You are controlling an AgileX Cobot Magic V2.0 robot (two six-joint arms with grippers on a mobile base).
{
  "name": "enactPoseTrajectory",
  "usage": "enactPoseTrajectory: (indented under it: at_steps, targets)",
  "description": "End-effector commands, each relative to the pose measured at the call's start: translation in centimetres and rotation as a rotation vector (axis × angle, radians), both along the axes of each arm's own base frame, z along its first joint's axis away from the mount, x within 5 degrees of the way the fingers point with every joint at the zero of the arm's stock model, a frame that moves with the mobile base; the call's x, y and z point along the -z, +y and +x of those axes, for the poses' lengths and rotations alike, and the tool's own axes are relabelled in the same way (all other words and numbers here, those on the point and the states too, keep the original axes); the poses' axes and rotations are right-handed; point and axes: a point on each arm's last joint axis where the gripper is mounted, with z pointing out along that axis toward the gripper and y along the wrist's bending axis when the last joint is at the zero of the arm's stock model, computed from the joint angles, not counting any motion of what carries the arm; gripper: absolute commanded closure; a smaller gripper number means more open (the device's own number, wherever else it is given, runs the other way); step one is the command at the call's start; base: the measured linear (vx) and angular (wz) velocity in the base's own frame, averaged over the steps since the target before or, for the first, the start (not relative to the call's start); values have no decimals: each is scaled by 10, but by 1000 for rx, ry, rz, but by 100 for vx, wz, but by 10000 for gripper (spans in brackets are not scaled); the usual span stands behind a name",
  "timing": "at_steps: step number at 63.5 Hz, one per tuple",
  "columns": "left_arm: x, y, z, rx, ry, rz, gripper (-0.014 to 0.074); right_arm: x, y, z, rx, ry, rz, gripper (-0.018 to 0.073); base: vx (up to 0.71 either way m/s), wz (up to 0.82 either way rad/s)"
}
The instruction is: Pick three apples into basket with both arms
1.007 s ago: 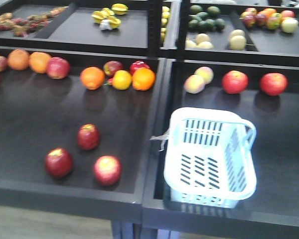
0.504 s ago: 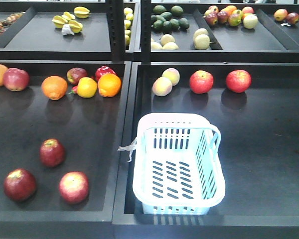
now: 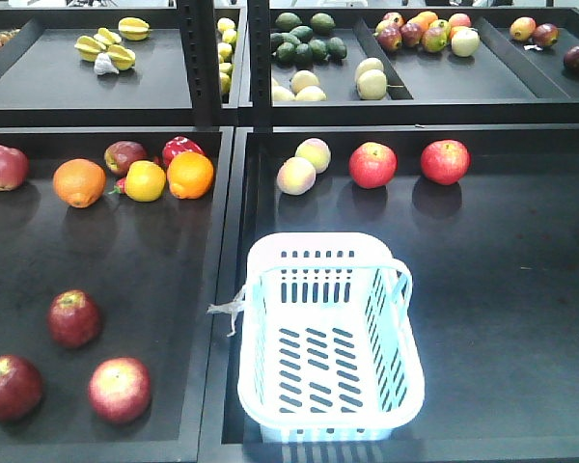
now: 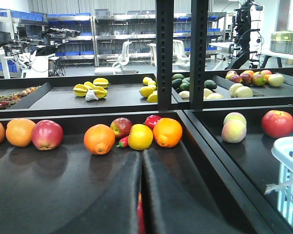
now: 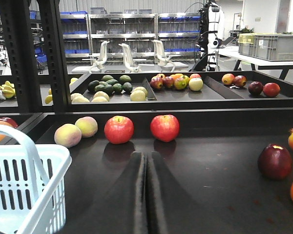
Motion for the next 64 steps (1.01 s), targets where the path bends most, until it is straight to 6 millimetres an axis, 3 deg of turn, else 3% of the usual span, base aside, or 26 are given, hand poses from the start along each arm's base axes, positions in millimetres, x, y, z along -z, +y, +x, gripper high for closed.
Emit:
enactPoseTrajectory:
  at_steps: [1, 64]
  targets:
    - [0, -1, -1, 10, -70, -12, 603, -2, 0, -1, -1, -69, -10, 568, 7, -3]
    - [0, -1, -1, 10, -70, -12, 603, -3, 0, -1, -1, -71, -10, 568, 7, 1]
